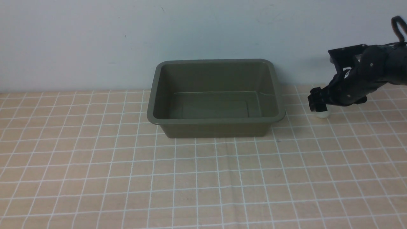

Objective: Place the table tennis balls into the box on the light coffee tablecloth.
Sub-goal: 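Reach for and grasp a ping pong ball on the table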

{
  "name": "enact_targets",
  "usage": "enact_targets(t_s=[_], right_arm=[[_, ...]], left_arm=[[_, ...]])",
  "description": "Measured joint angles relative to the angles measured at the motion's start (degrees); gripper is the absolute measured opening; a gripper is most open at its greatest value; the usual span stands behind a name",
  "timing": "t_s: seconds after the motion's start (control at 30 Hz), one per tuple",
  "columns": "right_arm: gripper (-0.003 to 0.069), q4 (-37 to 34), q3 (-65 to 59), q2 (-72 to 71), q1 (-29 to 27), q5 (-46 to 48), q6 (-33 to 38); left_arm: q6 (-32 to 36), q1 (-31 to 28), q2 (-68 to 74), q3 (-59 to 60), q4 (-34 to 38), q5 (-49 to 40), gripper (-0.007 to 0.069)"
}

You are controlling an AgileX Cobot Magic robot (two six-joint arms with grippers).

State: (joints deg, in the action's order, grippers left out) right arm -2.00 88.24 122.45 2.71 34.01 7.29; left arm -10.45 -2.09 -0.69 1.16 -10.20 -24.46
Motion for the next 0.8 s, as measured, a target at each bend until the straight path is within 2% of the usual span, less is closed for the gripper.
enact_targets(t_s=[0.47, 0.6, 0.73, 0.8], right_arm=[[0.0549, 0.19, 0.14, 1.74, 0.00, -2.04, -0.04], [0.0473, -0.02, 0.18, 2.17, 0.00, -1.85, -0.04], [0.0349, -0.65, 0.18, 2.17, 0.00, -1.82, -0.04], [0.0351, -0.89, 0.18, 2.17, 0.00, -1.82, -0.04]], left_arm=[[0.00, 0.00, 0.00, 0.00, 0.00, 0.00, -0.0069], [0.00, 0.00, 0.00, 0.00, 0.00, 0.00, -0.0069], [0.00, 0.00, 0.00, 0.00, 0.00, 0.00, -0.0069], [0.00, 0.00, 0.00, 0.00, 0.00, 0.00, -0.0069]])
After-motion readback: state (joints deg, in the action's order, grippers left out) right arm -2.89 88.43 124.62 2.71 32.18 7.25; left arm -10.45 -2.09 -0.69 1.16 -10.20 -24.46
